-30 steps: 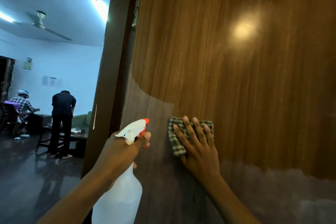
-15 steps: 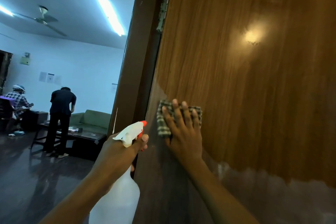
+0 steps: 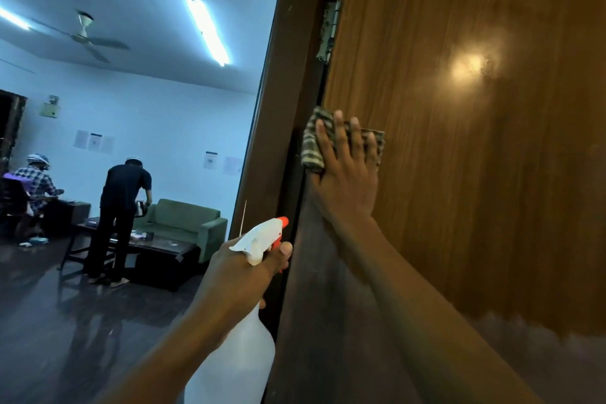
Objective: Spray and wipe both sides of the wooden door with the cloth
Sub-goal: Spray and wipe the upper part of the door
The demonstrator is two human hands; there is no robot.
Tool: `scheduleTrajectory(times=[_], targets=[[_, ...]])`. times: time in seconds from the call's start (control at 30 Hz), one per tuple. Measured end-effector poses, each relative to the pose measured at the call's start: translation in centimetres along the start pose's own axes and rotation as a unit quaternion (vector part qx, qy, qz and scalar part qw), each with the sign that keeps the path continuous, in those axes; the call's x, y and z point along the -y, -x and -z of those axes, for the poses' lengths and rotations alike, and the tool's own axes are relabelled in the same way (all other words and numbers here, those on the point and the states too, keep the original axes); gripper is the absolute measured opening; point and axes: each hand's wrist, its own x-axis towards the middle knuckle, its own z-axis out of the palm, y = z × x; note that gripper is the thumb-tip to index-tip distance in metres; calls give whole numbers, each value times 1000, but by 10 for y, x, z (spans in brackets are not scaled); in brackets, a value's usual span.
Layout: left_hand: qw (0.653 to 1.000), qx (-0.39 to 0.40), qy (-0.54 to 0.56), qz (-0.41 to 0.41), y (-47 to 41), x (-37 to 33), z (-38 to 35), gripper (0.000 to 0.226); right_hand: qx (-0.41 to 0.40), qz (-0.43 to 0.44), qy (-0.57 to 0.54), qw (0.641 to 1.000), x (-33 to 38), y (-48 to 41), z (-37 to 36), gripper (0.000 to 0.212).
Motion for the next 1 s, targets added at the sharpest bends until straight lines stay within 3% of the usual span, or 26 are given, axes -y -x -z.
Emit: scheduleTrajectory(times=[0.17,0.27,0.37,0.53,0.57,0.63,0.73,0.8,0.87,1.0], targets=[[1000,10,2,10,3,9,4,31,21,141,-26,989,25,108,-23,63],[999,35,-8,0,13,16,2,25,58,177,-30,982,16,200,-30,67],[999,50,-15,-5,22,25,2,24,53,135,-7,989,-19,233,-28,68],[998,53,-16,13,32,41,0,20,27,-107,-20,994,0,179,-20,68],[998,60,-17,11,34,43,-2,22,27,-107,-29,993,13,170,-21,68],[998,60,-7,21,36,46,-6,23,25,-24,-33,999,33,174,-29,63],[998,48,4,38,42,52,-10,43,38,109,-67,991,44,224,-37,56],[998,50,4,45,47,57,-12,48,60,140,-69,986,36,265,-37,57],[997,61,7,44,52,61,-14,42,70,107,-51,990,17,294,-35,57],[996,64,12,58,58,70,-20,25,51,-48,-24,997,-31,299,-30,56]])
